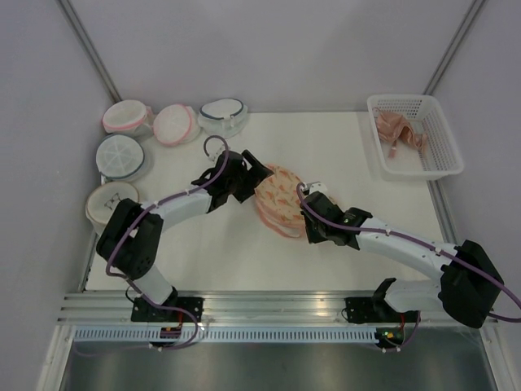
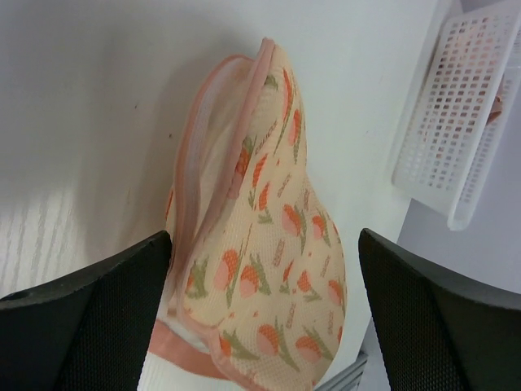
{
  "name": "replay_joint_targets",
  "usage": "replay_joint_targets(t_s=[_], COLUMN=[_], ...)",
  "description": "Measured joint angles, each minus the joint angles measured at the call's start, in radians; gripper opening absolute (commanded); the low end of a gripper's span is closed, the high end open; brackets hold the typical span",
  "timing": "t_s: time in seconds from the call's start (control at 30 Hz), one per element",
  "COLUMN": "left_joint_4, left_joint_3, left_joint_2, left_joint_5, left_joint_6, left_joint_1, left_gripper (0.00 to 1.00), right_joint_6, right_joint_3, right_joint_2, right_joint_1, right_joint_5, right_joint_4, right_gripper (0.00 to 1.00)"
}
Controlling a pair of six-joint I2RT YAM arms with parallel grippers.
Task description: Unzip the laundry bag and remove the bra
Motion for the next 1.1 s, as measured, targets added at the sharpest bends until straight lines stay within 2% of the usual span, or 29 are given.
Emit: replay_joint_targets(t_s=[0.13,0.27,0.4,0.57,0.7,0.83,1.0,1.03,1.1], left_joint_4=[-0.061,-0.216,-0.292,-0.248,-0.111,0.086,0.233,0.254,0.299], left_joint_3=[-0.064,-0.167,-0.297,-0.456,-0.523,-0.526,-0.463,-0.443,-0.418], left_joint_2=[-0.098,-0.312,-0.543,-0.683,-0.613,-0.422,-0.216,-0.181,-0.135], left_joint_5=[0.024,0.018,0.037,0.145,0.271,0.375,0.443,0.452,0.468], left_joint_6=[-0.002,-0.010,-0.050,-0.146,-0.245,-0.334,-0.405,-0.414,-0.430], left_joint_1=[0.001,0.001,0.002,0.002,0.002,-0.010,-0.076,-0.090,-0.108], left_gripper=[1.00,1.00,1.00,1.00,1.00,1.00,0.99,0.98,0.89], right_joint_6=[-0.001,-0.015,-0.036,-0.042,-0.055,-0.066,-0.074,-0.075,-0.082], right_joint_3=[0.000,0.000,-0.009,-0.023,-0.023,-0.023,-0.023,-0.023,-0.023], right_joint_2=[0.000,0.002,0.005,0.026,0.056,0.073,0.075,0.075,0.075], right_joint_1=[0.000,0.000,0.000,0.000,0.001,0.001,0.001,0.001,0.001], right_joint_5=[-0.009,-0.090,-0.282,-0.538,-0.638,-0.673,-0.686,-0.686,-0.686], right_joint_4=[0.008,0.049,0.151,0.299,0.351,0.353,0.352,0.352,0.351], right_gripper=[0.00,0.00,0.00,0.00,0.00,0.00,0.00,0.00,0.01])
